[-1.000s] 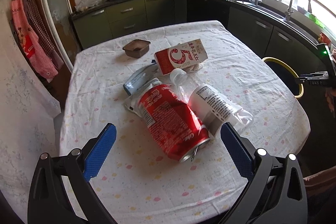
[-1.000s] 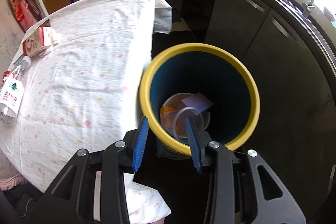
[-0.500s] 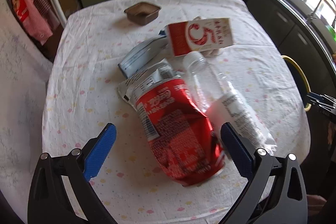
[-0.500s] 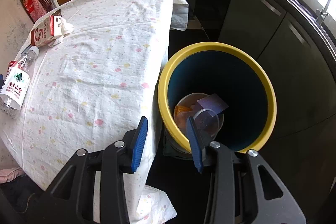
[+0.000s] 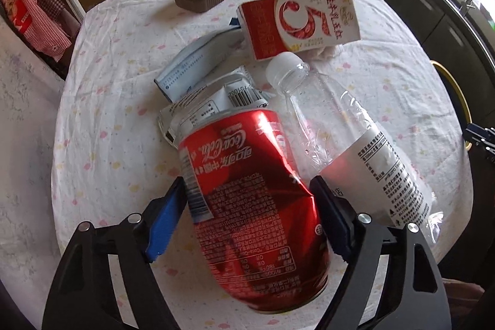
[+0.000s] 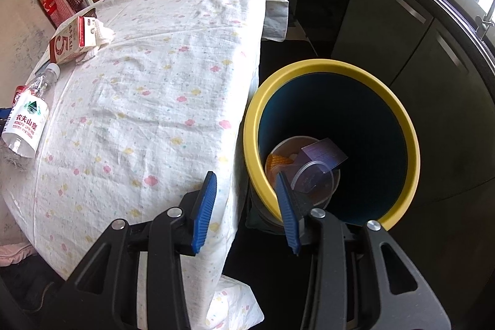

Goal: Collect trash
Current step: 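Reach the left tool to the red cola can and grasp it, then carry the cola can over the bin and open the left tool, then grasp the clear Nongfu Spring water bottle with the right tool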

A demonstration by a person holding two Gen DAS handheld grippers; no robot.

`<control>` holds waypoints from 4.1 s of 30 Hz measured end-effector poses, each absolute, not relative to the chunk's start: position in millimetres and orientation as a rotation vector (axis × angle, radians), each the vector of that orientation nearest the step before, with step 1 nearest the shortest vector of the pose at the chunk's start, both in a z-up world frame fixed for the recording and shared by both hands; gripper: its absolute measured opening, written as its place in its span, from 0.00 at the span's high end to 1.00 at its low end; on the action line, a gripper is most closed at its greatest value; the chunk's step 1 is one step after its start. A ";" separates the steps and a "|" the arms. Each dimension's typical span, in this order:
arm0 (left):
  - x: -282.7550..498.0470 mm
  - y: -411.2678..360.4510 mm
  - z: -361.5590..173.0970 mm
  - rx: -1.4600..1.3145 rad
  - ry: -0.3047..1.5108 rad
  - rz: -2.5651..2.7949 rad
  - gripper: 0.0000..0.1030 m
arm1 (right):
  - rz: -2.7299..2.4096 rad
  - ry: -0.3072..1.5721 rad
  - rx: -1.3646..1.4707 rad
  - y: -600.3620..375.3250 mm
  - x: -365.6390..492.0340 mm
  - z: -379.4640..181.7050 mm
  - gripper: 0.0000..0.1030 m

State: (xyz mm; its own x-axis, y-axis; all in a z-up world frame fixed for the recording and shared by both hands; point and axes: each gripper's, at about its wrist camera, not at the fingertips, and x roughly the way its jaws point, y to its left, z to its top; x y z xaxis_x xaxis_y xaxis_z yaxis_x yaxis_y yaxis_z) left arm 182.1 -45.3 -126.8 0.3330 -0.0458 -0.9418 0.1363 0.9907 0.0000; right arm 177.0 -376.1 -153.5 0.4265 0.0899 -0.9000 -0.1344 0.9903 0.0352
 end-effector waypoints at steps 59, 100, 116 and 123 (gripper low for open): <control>135.4 -138.1 12.6 0.362 0.788 -0.342 0.34 | 0.110 1.045 0.027 -408.8 153.3 -127.6 0.62; 194.1 -350.5 -0.7 0.403 0.802 -0.765 0.11 | -0.005 1.056 0.229 -501.7 127.2 -161.0 0.61; 110.8 -72.1 -25.7 0.107 0.788 -0.317 0.05 | 0.342 1.058 0.009 -312.4 205.5 -118.8 0.57; 84.6 -2.3 -44.6 0.078 0.780 -0.214 0.05 | 0.513 1.014 -0.101 -210.8 192.0 -95.9 0.57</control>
State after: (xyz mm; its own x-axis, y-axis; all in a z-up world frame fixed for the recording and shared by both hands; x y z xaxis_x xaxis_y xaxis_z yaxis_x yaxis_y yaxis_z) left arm 84.6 -2.3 -44.6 0.6902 -0.1624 -0.7052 0.2201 0.9754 -0.0092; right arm 192.0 -210.8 -95.9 0.4210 0.3628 -0.8313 -0.4549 0.8774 0.1526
